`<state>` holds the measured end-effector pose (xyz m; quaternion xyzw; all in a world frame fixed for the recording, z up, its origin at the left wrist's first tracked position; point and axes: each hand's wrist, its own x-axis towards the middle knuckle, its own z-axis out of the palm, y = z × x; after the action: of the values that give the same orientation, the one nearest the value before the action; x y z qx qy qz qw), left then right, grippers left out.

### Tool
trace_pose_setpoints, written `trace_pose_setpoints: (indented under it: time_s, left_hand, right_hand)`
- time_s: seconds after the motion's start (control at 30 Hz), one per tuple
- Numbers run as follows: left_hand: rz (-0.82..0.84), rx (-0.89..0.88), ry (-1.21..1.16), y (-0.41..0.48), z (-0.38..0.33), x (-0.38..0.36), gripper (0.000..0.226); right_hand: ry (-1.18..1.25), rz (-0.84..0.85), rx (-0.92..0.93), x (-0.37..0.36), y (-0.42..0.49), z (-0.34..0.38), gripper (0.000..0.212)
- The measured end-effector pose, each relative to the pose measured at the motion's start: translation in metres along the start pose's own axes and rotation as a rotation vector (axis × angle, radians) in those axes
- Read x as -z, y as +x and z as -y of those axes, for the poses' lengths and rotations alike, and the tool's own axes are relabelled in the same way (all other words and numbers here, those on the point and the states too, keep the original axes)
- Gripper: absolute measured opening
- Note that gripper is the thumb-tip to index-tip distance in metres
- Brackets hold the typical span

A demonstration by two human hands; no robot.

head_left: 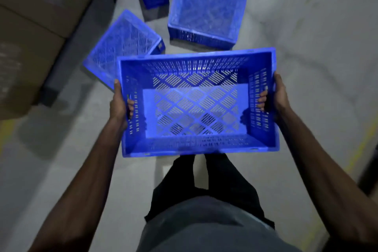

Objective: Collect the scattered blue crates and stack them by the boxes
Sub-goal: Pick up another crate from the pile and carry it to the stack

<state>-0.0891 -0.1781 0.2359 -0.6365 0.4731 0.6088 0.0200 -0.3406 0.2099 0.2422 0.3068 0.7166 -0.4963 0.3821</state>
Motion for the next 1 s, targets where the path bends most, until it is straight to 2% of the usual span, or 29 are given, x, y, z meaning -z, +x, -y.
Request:
trace_pose_setpoints:
  time_s: [0.2,0.47,0.63,1.0]
  left_hand:
    - [0.056,-0.053,0.027,-0.063,-0.045,0.004,0.077]
    - [0.078,-0.120,0.103,-0.095,-0.094,-0.059,0.082]
    - [0.100,-0.139,0.150,-0.118,-0.128,-0.154,0.080]
    - [0.206,-0.216,0.187,-0.190,-0.210,-0.444,0.081]
  right_hand:
    - [0.113,0.054,0.023,0.040,-0.074,0.024,0.070]
    - [0.200,0.066,0.035,0.108,-0.078,0.056,0.071]
    - [0.231,0.058,0.052,0.181,-0.047,0.095,0.073]
    - [0.270,-0.088,0.128,0.409,0.043,0.231,0.074]
